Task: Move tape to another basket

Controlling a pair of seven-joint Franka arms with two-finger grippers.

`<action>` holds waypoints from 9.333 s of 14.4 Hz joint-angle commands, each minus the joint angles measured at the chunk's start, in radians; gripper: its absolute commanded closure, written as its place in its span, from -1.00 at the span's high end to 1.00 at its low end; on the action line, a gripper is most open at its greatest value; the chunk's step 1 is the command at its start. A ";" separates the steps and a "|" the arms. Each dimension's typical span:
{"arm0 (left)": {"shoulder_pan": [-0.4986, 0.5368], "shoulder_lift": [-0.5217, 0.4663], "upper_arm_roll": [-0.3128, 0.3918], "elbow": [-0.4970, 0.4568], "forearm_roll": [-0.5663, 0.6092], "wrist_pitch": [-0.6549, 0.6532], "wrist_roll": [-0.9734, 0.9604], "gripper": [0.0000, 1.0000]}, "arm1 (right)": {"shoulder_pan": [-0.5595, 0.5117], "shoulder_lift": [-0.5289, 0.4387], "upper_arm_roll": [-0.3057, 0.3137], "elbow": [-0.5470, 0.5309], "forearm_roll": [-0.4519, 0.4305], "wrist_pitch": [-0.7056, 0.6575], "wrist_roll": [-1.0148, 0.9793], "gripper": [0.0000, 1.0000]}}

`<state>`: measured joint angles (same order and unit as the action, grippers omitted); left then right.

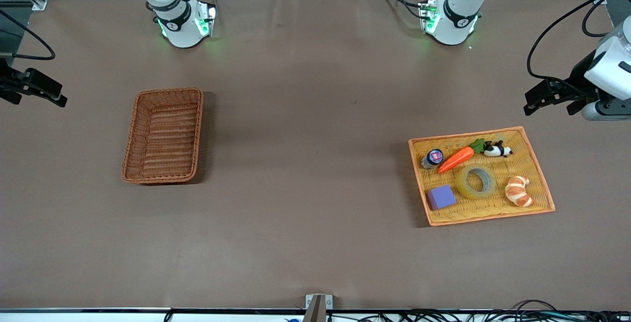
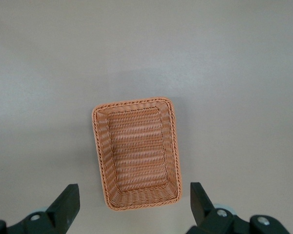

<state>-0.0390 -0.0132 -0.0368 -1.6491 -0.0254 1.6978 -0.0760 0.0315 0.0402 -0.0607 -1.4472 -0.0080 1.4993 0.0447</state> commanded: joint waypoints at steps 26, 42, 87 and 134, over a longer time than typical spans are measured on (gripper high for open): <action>0.097 0.426 -0.031 -0.127 0.002 0.491 -0.097 1.00 | -0.013 -0.022 0.012 -0.021 0.016 -0.008 0.014 1.00; 0.132 0.653 -0.023 -0.066 0.088 0.493 -0.062 -0.58 | -0.010 -0.022 0.013 -0.016 0.019 -0.008 0.014 1.00; -0.530 1.021 -0.249 0.503 -0.094 0.603 -0.482 -0.79 | 0.108 0.076 0.093 -0.168 0.026 0.288 0.021 1.00; -0.009 -0.053 0.006 -0.086 -0.011 0.072 -0.041 1.00 | 0.331 0.713 0.294 -0.177 -0.343 0.900 0.641 -0.81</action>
<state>-0.0491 -0.0565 -0.0322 -1.7254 -0.0568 1.7559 -0.1266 0.3660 0.7465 0.2253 -1.6315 -0.3149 2.3937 0.6359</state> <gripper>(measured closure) 0.000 0.577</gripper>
